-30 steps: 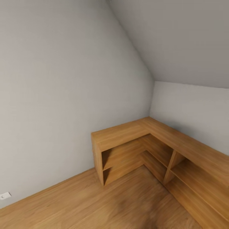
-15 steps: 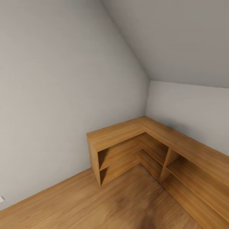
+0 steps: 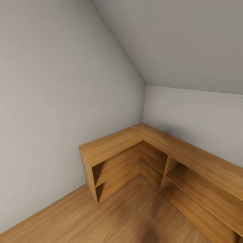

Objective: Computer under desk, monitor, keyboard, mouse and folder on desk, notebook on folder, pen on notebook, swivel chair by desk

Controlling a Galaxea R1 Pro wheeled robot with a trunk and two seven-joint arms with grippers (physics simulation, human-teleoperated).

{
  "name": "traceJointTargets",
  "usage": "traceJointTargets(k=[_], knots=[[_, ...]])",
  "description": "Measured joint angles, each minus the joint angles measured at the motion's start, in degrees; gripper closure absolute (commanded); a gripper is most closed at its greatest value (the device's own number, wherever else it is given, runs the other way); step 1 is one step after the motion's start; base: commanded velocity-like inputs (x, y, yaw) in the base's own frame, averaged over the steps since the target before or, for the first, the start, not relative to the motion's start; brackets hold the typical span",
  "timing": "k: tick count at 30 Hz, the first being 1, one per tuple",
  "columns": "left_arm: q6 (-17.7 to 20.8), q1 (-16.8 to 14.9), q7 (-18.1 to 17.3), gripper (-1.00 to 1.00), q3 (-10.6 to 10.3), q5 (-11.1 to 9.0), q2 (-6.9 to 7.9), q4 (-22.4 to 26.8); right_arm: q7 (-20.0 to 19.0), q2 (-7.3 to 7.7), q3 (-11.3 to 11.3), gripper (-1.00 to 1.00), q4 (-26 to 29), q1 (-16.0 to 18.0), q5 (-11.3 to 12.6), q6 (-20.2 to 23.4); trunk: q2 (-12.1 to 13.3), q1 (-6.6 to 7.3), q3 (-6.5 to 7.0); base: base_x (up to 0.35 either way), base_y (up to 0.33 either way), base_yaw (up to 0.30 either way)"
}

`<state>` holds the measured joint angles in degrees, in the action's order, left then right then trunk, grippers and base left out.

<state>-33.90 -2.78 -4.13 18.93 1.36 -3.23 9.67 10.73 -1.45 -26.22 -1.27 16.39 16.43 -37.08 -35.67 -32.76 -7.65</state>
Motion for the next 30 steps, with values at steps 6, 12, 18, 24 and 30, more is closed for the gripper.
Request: traceJointTargets(k=[6,12,18,24,30], knots=[[0.0,0.0,0.0,-1.0,0.0,0.0,0.0,0.0,0.0,0.0,0.0,-1.0,0.0,0.0,0.1,0.0,0.0,-0.02,0.0,0.184,0.022,-0.254],[0.0,0.0,0.0,-1.0,0.0,0.0,0.0,0.0,0.0,0.0,0.0,-1.0,0.0,0.0,0.1,0.0,0.0,-0.03,0.0,0.051,0.005,-0.255],[0.0,0.0,0.0,-1.0,-0.1,0.0,0.0,0.0,0.0,-0.03,0.0,-1.0,0.0,0.0,0.2,0.0,0.0,0.0,0.0,0.192,0.001,-0.255],[0.0,0.0,0.0,-1.0,-0.1,0.0,0.0,0.0,0.0,-0.08,0.0,-1.0,0.0,0.0,0.3,0.0,0.0,0.0,0.0,0.306,0.0,-0.255],[0.0,0.0,0.0,-1.0,-0.1,0.0,0.0,0.0,0.0,-0.08,0.0,-1.0,0.0,0.0,0.3,0.0,0.0,0.0,0.0,0.29,0.0,-0.255]])
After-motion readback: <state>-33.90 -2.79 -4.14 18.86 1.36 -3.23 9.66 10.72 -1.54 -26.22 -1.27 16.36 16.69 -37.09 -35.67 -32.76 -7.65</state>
